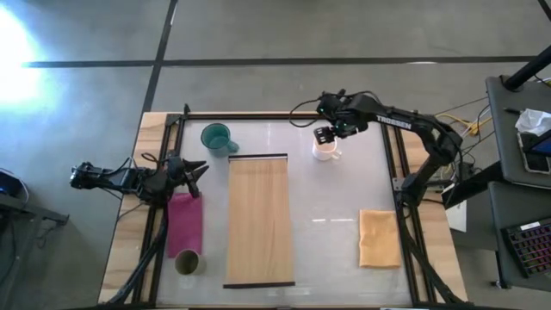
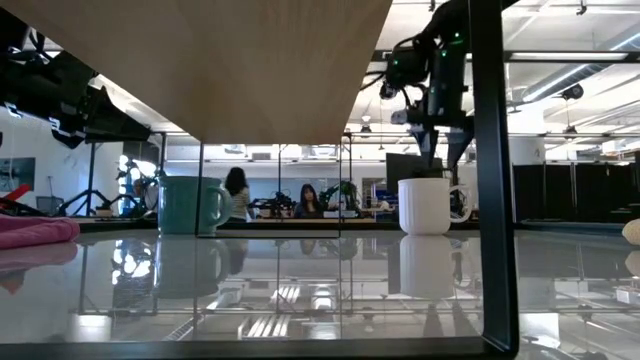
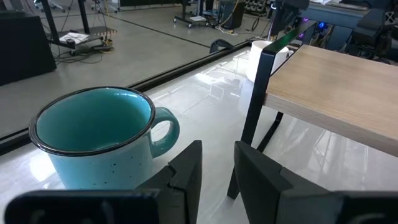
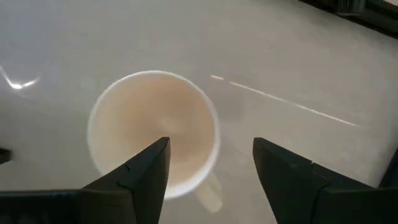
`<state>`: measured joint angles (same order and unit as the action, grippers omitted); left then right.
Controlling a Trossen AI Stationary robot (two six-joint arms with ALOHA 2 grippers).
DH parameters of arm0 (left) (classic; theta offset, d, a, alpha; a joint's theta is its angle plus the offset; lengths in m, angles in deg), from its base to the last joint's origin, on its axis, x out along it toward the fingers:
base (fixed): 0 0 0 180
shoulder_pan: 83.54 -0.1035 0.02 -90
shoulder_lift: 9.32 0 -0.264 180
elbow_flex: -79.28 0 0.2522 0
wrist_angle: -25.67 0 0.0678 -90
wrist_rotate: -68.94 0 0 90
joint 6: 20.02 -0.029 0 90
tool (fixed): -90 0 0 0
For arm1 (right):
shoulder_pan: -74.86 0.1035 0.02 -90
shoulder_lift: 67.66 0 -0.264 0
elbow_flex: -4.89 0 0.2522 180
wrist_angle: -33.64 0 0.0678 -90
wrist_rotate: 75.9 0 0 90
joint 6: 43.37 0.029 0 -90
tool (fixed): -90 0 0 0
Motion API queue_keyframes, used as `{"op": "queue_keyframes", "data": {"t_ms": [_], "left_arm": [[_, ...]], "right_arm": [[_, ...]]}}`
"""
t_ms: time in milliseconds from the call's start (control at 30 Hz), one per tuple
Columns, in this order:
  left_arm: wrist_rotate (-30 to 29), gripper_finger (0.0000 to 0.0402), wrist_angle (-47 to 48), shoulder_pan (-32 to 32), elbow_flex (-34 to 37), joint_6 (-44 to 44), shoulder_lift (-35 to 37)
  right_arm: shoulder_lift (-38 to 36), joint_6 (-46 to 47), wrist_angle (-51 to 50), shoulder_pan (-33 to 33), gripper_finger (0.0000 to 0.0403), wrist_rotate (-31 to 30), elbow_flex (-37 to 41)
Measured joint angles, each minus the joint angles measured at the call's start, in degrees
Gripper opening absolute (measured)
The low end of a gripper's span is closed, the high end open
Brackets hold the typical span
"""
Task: Stack small to large cups/mugs on shelf
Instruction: Put the white mug on the shelf
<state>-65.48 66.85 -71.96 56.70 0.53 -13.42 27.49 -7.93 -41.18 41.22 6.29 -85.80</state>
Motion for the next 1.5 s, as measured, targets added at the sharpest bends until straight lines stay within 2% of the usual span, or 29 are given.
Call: {"op": "queue_keyframes", "data": {"t_ms": [200, 433, 933, 1067, 1333, 1500], "left_arm": [[0.0, 0.008, 0.0, 0.0, 0.0, 0.0, 0.0], [0.0, 0.008, 0.0, 0.0, 0.0, 0.0, 0.0], [0.0, 0.008, 0.0, 0.0, 0.0, 0.0, 0.0], [0.0, 0.008, 0.0, 0.0, 0.0, 0.0, 0.0], [0.0, 0.008, 0.0, 0.0, 0.0, 0.0, 0.0], [0.0, 0.008, 0.0, 0.0, 0.0, 0.0, 0.0]], "right_arm": [[0.9, -1.9, 0.5, -1.1, 0.0224, -1.3, 3.0], [2.2, -2.9, 5.2, -1.6, 0.0224, -1.1, 3.5], [5.0, -2.5, 7.6, -1.6, 0.0221, -2.3, 5.8], [5.1, -2.9, 7.9, -1.7, 0.0196, -2.8, 6.0], [5.1, -4.1, 8.2, -1.7, 0.0105, -2.8, 6.0], [5.1, -5.5, 9.0, -1.7, 0.0061, -2.8, 6.1]]}}
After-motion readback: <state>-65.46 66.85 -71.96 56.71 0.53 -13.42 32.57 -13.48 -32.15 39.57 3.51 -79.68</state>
